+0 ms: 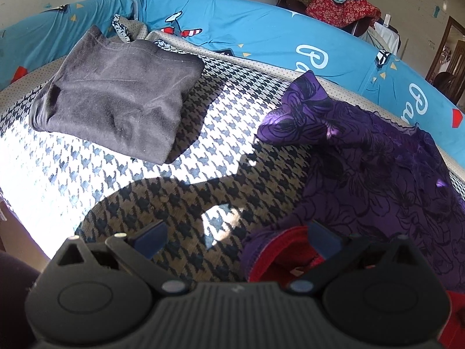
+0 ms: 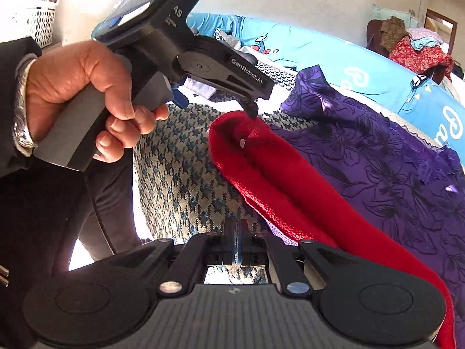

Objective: Fold clothes

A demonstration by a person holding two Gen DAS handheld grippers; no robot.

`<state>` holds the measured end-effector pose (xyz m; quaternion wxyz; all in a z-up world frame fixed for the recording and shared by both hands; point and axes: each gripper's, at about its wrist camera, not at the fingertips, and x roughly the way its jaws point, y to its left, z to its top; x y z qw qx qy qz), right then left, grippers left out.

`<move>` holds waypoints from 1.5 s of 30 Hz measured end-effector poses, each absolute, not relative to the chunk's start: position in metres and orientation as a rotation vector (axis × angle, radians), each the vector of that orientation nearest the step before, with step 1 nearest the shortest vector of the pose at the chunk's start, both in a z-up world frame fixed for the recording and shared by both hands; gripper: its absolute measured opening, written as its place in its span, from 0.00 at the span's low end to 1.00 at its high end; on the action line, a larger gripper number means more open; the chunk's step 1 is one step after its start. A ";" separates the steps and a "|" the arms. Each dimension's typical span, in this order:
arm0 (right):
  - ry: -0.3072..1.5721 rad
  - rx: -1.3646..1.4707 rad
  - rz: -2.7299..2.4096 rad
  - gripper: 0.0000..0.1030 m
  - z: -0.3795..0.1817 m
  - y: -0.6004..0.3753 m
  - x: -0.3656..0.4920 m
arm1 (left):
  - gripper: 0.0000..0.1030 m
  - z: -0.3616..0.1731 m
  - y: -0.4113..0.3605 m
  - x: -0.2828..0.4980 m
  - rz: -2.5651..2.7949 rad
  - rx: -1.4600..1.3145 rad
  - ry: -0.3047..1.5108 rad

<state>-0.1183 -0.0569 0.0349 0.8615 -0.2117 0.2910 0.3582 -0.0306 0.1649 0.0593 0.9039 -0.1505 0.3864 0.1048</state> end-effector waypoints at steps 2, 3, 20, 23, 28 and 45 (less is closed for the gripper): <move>0.585 -0.469 0.745 0.02 0.030 -0.050 -0.115 | 1.00 0.057 0.170 -0.031 0.227 -0.331 0.799; 0.569 -0.481 0.739 0.02 0.028 -0.047 -0.113 | 1.00 0.056 0.173 -0.031 0.235 -0.342 0.802; 0.630 -0.360 0.539 0.00 0.020 -0.056 -0.035 | 1.00 0.041 0.183 -0.032 0.305 -0.405 0.830; 0.658 -0.297 0.507 0.00 0.022 -0.058 -0.029 | 1.00 0.034 0.178 -0.028 0.279 -0.414 0.861; 0.613 -0.356 0.488 0.00 0.030 -0.052 -0.044 | 1.00 0.033 0.172 -0.017 0.268 -0.413 0.869; 0.490 -0.617 0.685 0.12 0.014 -0.003 -0.071 | 1.00 0.035 0.175 -0.004 0.213 -0.491 0.871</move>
